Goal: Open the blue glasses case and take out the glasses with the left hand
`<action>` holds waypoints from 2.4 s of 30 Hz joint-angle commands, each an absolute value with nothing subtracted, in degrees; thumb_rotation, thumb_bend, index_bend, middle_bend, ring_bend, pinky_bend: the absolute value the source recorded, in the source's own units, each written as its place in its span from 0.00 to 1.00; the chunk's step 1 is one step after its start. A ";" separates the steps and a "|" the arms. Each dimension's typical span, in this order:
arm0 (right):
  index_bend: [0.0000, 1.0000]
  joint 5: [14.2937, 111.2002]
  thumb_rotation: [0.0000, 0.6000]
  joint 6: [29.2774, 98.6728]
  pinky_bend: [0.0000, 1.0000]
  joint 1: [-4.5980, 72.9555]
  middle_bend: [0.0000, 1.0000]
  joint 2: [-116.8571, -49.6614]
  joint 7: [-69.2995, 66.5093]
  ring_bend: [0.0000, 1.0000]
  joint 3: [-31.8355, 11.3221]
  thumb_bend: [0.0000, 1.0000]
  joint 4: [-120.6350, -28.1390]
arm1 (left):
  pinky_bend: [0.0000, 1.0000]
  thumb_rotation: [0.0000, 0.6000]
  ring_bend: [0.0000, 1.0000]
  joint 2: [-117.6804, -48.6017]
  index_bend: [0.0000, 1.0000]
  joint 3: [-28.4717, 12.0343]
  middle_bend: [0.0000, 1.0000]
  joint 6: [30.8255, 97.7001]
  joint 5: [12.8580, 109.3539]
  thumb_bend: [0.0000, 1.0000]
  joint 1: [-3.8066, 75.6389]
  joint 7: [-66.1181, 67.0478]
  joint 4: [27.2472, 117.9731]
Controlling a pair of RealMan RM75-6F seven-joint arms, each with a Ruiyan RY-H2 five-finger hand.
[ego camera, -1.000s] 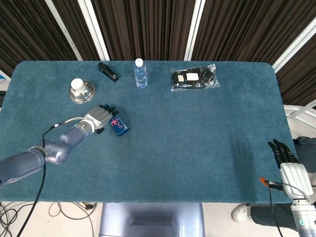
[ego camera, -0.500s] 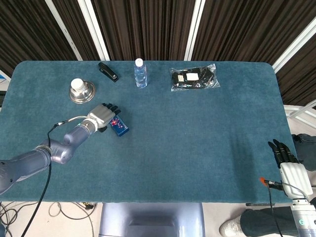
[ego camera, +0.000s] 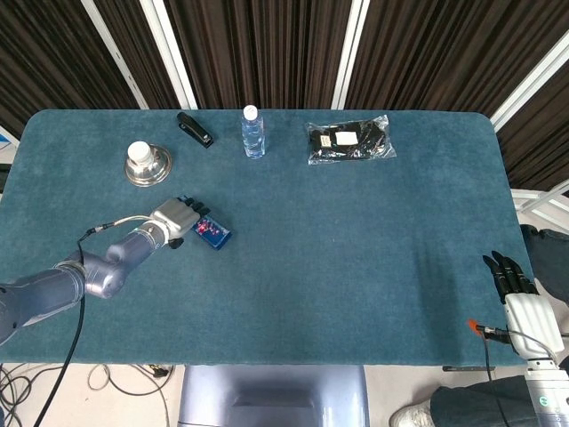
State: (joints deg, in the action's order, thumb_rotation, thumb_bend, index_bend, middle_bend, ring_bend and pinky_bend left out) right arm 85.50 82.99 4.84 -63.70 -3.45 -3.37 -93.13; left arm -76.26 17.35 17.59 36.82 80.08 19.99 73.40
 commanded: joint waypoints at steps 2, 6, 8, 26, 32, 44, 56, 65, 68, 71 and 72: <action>0.00 85.55 1.00 83.01 0.22 4.85 0.00 -63.69 -3.45 0.00 -3.37 0.03 -93.14 | 0.22 1.00 0.05 -74.43 0.00 19.68 0.02 18.66 35.45 0.43 81.58 19.26 77.01; 0.00 85.65 1.00 83.17 0.23 4.79 0.00 -63.71 -3.45 0.00 -3.35 0.03 -93.13 | 0.23 1.00 0.05 -73.51 0.00 21.14 0.02 19.39 34.69 0.43 82.67 19.05 79.45; 0.00 85.69 1.00 83.22 0.22 4.77 0.00 -63.73 -3.47 0.00 -3.33 0.03 -93.09 | 0.23 1.00 0.05 -72.87 0.00 21.85 0.02 19.72 34.25 0.43 83.24 18.90 80.93; 0.00 86.31 1.00 83.80 0.23 4.71 0.00 -63.88 -3.56 0.00 -3.34 0.03 -92.86 | 0.28 1.00 0.10 -64.46 0.00 29.44 0.03 21.83 31.91 0.43 88.34 18.20 97.44; 0.00 86.27 1.00 83.86 0.22 4.63 0.00 -63.96 -3.55 0.00 -3.30 0.03 -92.86 | 0.28 1.00 0.10 -62.53 0.00 29.89 0.03 22.97 33.83 0.43 88.08 17.35 99.90; 0.00 86.21 1.00 83.80 0.23 4.67 0.00 -63.88 -3.77 0.00 -3.37 0.03 -93.00 | 0.27 1.00 0.10 -61.46 0.00 28.54 0.02 29.36 35.54 0.33 84.66 14.68 100.25; 0.00 86.32 1.00 83.72 0.23 4.73 0.00 -63.80 -4.00 0.00 -3.33 0.03 -93.03 | 0.21 1.00 0.08 -66.09 0.00 21.18 0.01 62.50 45.56 0.01 67.95 17.76 99.57; 0.00 86.59 1.00 83.85 0.22 4.64 0.00 -63.79 -4.07 0.00 -3.16 0.03 -93.02 | 0.18 1.00 0.08 -72.85 0.00 16.49 0.05 72.24 48.21 0.00 58.03 20.52 98.92; 0.00 86.67 1.00 83.89 0.22 4.62 0.00 -63.82 -4.11 0.00 -3.12 0.03 -92.95 | 0.18 1.00 0.08 -73.99 0.00 15.22 0.06 72.58 48.28 0.00 56.41 21.37 98.53; 0.00 86.68 1.00 83.87 0.23 4.64 0.00 -63.81 -4.19 0.00 -3.13 0.03 -92.94 | 0.18 1.00 0.08 -74.93 0.00 14.15 0.04 72.56 48.45 0.00 55.10 22.42 98.01; 0.00 86.67 1.00 83.84 0.22 4.65 0.00 -63.81 -4.21 0.00 -3.13 0.03 -92.93 | 0.18 1.00 0.08 -75.41 0.00 13.50 0.04 72.72 48.58 0.00 54.44 23.17 97.86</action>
